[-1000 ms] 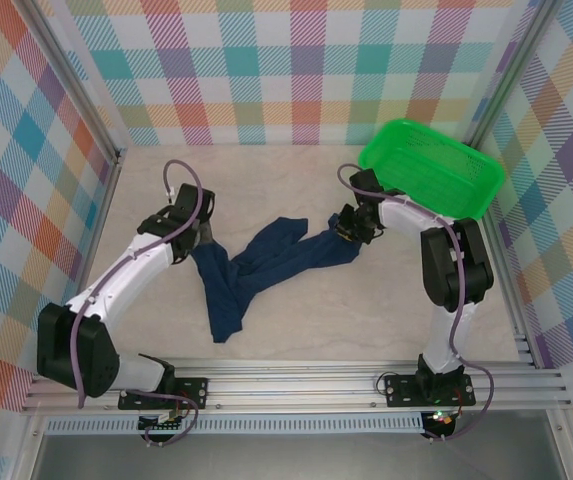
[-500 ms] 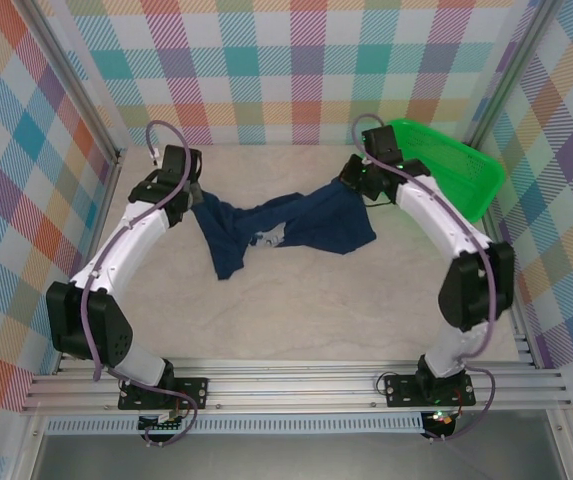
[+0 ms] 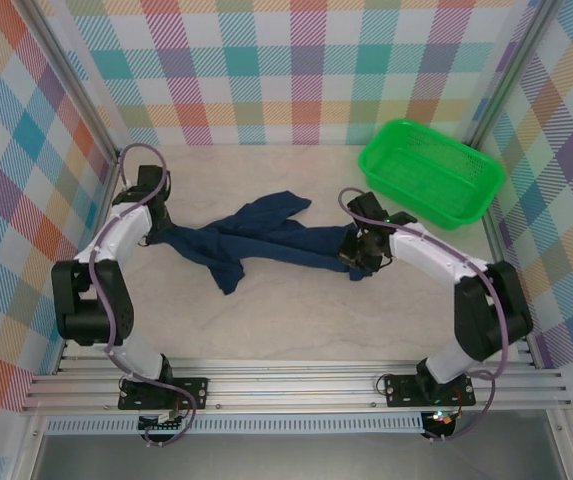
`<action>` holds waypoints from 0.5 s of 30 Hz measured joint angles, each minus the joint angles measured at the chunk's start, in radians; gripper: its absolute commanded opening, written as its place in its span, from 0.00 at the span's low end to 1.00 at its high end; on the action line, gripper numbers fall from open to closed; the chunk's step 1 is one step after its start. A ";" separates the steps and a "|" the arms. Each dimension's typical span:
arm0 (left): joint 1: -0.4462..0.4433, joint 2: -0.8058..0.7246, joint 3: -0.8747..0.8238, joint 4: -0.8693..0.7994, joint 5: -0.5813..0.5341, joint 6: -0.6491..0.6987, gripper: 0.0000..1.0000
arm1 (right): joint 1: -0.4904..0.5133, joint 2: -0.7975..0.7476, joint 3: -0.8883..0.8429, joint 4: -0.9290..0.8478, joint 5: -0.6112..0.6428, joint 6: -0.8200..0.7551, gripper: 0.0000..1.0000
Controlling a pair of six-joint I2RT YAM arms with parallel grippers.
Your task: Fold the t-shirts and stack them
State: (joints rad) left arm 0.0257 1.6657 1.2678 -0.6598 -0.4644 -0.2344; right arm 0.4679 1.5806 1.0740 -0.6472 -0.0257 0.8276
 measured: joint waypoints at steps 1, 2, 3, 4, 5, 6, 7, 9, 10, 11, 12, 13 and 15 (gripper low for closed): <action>0.012 0.030 0.025 -0.019 0.014 -0.017 0.48 | -0.001 0.016 0.000 -0.012 -0.003 0.009 0.16; 0.015 0.044 0.040 -0.027 0.026 -0.030 0.49 | -0.001 0.020 0.000 -0.023 -0.004 0.016 0.24; 0.011 0.048 0.046 -0.031 0.042 -0.044 0.49 | -0.001 0.018 0.001 -0.036 -0.002 0.022 0.31; -0.001 0.042 0.046 -0.041 0.058 -0.060 0.49 | -0.001 0.008 0.002 -0.048 0.001 0.021 0.37; -0.016 0.030 0.042 -0.050 0.074 -0.075 0.49 | -0.001 -0.001 0.004 -0.058 0.006 0.021 0.40; -0.039 0.006 0.026 -0.049 0.093 -0.095 0.49 | -0.002 -0.016 0.006 -0.071 0.012 0.015 0.43; -0.065 -0.028 -0.001 -0.047 0.115 -0.119 0.49 | -0.002 -0.033 0.008 -0.082 0.018 0.009 0.45; -0.107 -0.107 -0.071 -0.056 0.172 -0.172 0.48 | -0.004 -0.073 0.008 -0.099 0.035 0.002 0.46; -0.127 -0.148 -0.111 -0.060 0.208 -0.199 0.47 | -0.008 -0.098 0.007 -0.106 0.044 -0.002 0.46; -0.143 -0.180 -0.146 -0.065 0.240 -0.223 0.47 | -0.013 -0.123 0.005 -0.108 0.051 -0.005 0.46; -0.153 -0.204 -0.179 -0.069 0.271 -0.245 0.48 | -0.022 -0.143 0.002 -0.106 0.056 -0.006 0.46; -0.158 -0.219 -0.208 -0.069 0.302 -0.265 0.48 | -0.038 -0.163 -0.004 -0.103 0.060 -0.009 0.46; -0.163 -0.220 -0.246 -0.066 0.353 -0.299 0.48 | -0.074 -0.175 -0.016 -0.097 0.064 -0.017 0.46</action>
State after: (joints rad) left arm -0.1371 1.4456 1.0218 -0.7258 -0.1116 -0.5339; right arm 0.3939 1.4055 1.0580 -0.7444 0.0387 0.8108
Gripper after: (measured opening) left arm 0.479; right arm 0.463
